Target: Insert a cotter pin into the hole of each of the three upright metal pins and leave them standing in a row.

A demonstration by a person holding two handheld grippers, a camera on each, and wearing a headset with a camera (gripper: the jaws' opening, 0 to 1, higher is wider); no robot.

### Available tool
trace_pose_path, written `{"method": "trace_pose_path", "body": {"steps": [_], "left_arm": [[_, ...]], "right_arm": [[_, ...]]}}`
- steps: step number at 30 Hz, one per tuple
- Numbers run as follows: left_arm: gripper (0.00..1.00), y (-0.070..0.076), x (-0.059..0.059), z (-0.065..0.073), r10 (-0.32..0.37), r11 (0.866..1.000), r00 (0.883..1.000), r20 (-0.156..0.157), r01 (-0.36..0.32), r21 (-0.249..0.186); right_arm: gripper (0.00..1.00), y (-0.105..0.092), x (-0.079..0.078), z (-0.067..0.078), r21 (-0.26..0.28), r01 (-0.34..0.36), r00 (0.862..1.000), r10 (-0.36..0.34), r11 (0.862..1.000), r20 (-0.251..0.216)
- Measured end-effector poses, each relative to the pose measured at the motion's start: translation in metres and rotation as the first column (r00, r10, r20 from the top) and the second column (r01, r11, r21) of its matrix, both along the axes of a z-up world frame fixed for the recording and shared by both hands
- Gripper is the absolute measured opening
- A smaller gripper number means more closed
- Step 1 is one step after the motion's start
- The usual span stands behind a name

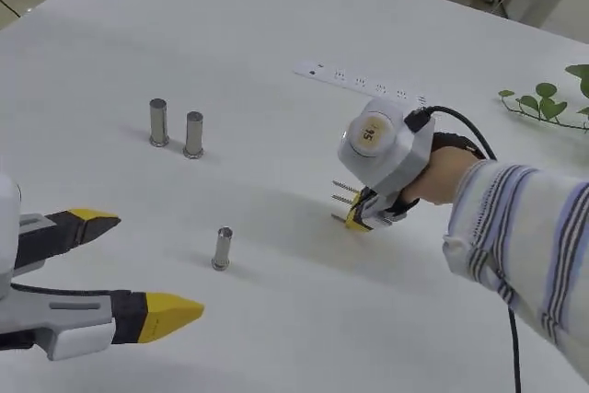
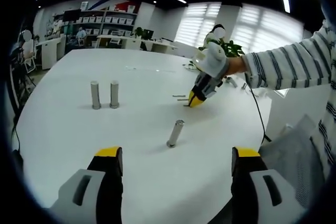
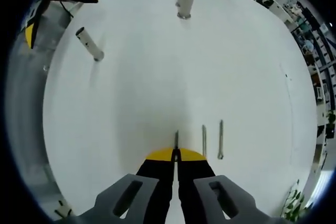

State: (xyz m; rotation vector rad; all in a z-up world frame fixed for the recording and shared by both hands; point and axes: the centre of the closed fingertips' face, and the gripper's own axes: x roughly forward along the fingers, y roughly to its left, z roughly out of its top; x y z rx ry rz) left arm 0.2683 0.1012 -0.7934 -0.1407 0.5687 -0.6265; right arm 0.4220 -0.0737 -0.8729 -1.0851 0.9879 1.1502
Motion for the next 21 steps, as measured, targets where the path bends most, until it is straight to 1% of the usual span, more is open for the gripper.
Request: {"method": "trace_pose_path", "body": {"steps": [1, 3, 5, 8, 10, 13, 16, 18, 20, 21], "left_arm": [[0.86, 0.001, 0.000, 0.001, 0.002, 1.000, 1.000, 0.004, -0.002, 0.000], [0.86, 0.002, 0.001, 0.001, 0.012, 1.000, 1.000, 0.000, -0.012, -0.012], [0.85, 0.002, 0.001, 0.000, 0.015, 1.000, 1.000, -0.005, -0.015, -0.011], [0.81, 0.002, -0.001, -0.001, 0.004, 1.000, 1.000, -0.019, -0.004, 0.000], [0.81, 0.004, -0.001, 0.001, 0.009, 1.000, 1.000, -0.017, -0.009, 0.002], [0.81, 0.007, -0.002, 0.005, 0.022, 1.000, 1.000, -0.010, -0.022, -0.012], [0.82, 0.007, -0.003, 0.007, 0.021, 1.000, 1.000, -0.008, -0.021, -0.016], [0.82, 0.008, -0.003, 0.006, 0.020, 1.000, 1.000, -0.009, -0.020, -0.008], [0.81, 0.009, -0.003, 0.007, 0.022, 1.000, 1.000, -0.007, -0.022, -0.009], [0.81, 0.009, -0.004, 0.008, 0.023, 1.000, 1.000, -0.006, -0.023, -0.012]], "right_arm": [[0.01, 0.000, -0.001, 0.000, 0.001, -0.002, 1.000, 0.002, 1.000, 0.012], [0.01, 0.000, -0.001, 0.000, 0.006, -0.014, 0.999, 0.014, 1.000, 0.035], [0.01, 0.000, -0.002, 0.000, 0.009, -0.016, 0.999, 0.016, 1.000, 0.042], [0.01, 0.001, -0.002, 0.001, 0.014, -0.026, 0.999, 0.025, 1.000, 0.047], [0.01, 0.001, -0.002, 0.001, 0.019, -0.030, 0.998, 0.029, 0.999, 0.047], [0.01, 0.001, -0.003, 0.001, 0.033, -0.032, 0.998, 0.031, 0.999, 0.056], [0.01, 0.002, -0.005, 0.002, 0.040, -0.036, 0.998, 0.034, 0.999, 0.061], [0.01, 0.003, -0.007, 0.004, 0.050, -0.035, 0.997, 0.032, 0.998, 0.068], [0.01, 0.006, -0.012, 0.007, 0.063, -0.050, 0.997, 0.046, 0.997, 0.068], [0.01, 0.007, -0.014, 0.010, 0.062, -0.063, 0.995, 0.058, 0.996, 0.081]]}}
